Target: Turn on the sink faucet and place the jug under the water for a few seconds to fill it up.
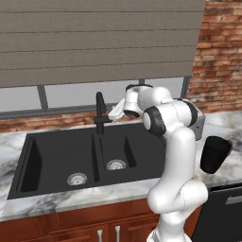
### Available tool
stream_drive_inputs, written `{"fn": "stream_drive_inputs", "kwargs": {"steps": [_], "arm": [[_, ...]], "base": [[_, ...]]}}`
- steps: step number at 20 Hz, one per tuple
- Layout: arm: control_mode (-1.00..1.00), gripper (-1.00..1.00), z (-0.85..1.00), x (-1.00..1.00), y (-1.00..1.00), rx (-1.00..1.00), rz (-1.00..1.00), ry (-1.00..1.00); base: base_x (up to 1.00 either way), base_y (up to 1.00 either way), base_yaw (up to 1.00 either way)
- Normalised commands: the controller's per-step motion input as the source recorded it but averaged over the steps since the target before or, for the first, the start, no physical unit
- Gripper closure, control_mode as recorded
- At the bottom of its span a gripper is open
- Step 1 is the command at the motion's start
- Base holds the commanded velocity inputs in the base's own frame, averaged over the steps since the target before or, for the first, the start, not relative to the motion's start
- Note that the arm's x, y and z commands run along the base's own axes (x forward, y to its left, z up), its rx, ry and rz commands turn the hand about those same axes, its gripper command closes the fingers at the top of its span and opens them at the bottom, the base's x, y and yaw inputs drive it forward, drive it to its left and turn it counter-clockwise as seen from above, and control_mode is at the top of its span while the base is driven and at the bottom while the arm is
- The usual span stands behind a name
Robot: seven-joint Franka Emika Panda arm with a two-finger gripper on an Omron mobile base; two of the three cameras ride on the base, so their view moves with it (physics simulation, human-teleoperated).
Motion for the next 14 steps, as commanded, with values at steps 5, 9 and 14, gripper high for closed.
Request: {"fn": "stream_drive_inputs", "kwargs": {"steps": [5,9,14], "arm": [[-1.00,1.00,0.00,0.10,0.03,0.00,-0.09,0.01],[-1.00,1.00,-0.01,0.15,-0.04,0.01,-0.20,0.05],[-1.00,1.00,-0.07,0.31,-0.15,0.03,-0.24,0.11]], "base": [[0.00,0.00,0.00],[0.00,0.00,0.00],[0.00,0.00,0.00]]}}
